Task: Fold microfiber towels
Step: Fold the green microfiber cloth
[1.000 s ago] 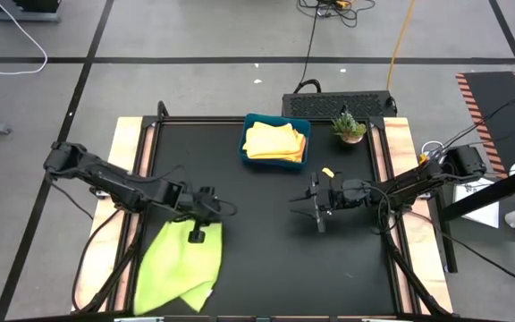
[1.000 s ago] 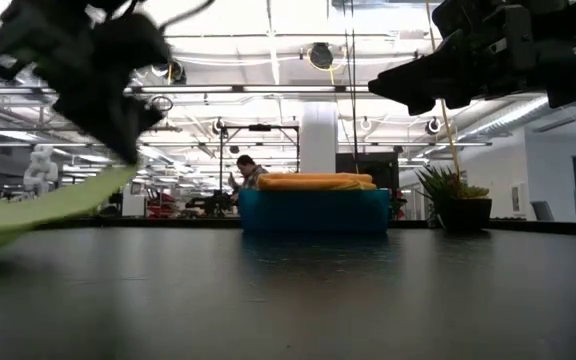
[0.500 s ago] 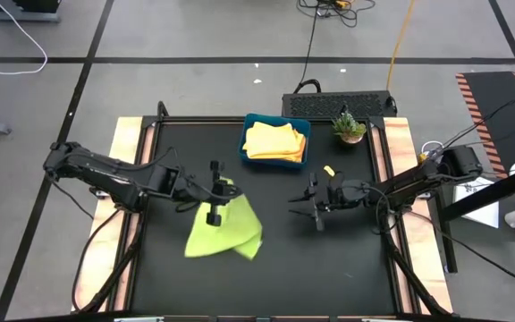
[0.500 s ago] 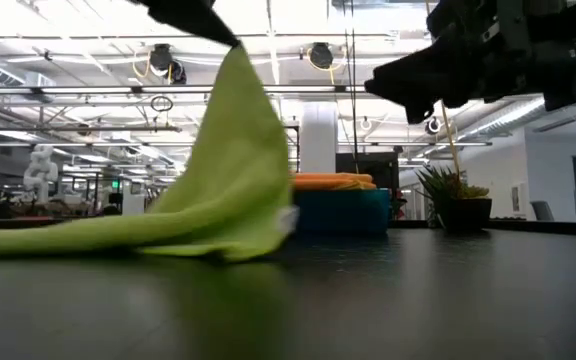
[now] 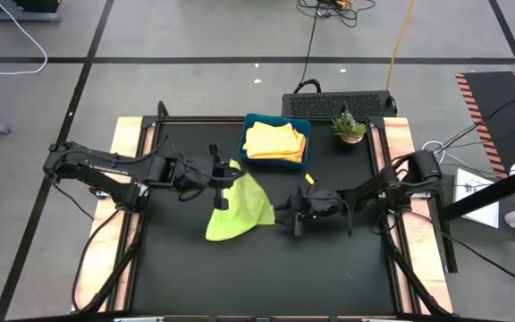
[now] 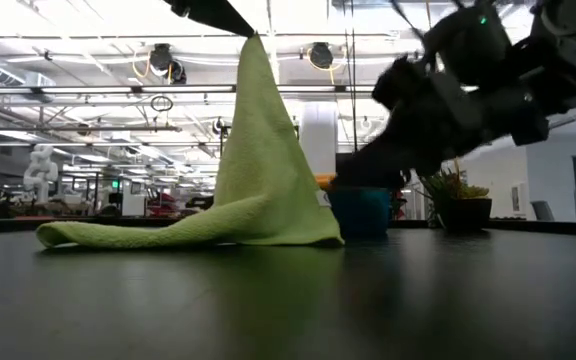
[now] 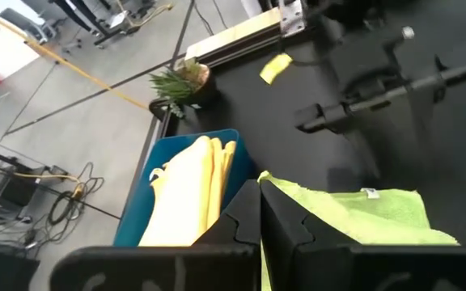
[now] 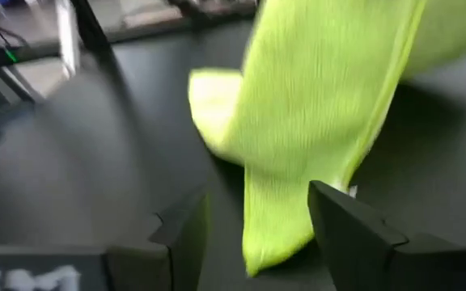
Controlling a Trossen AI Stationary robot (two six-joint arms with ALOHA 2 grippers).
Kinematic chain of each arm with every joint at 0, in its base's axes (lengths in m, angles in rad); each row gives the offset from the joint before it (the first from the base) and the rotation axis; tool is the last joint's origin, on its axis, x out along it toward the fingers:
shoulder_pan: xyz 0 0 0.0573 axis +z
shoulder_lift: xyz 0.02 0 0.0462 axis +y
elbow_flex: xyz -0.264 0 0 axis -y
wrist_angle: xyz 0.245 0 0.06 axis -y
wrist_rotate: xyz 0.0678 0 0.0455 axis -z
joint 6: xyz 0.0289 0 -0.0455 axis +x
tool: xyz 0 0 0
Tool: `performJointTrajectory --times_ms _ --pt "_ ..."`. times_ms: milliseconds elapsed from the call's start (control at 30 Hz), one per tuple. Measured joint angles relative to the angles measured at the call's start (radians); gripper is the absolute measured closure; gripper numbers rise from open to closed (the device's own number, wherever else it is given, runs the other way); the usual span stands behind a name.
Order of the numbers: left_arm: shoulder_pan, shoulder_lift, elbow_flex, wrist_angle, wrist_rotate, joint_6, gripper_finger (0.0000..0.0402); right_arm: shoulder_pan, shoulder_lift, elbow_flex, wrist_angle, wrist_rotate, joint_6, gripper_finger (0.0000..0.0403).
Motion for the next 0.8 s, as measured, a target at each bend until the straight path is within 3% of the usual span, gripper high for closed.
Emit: performJointTrajectory --times_ms 267,500,633,800 --pt "0.010 0.000 0.000 0.003 0.000 0.033 0.0401 -0.039 0.093 0.004 -0.011 -0.001 0.120 0.0176" --pt "0.010 0.000 0.000 0.013 0.000 0.043 0.0401 -0.090 0.156 0.032 -0.002 -0.077 0.134 0.0190" --pt "0.010 0.000 0.000 0.029 0.000 0.048 0.0402 -0.103 0.193 0.060 0.000 -0.139 0.122 0.0234" --pt "0.007 -0.005 0.000 0.029 -0.004 0.051 0.0402 -0.104 0.173 0.051 -0.011 -0.164 0.086 0.0334"
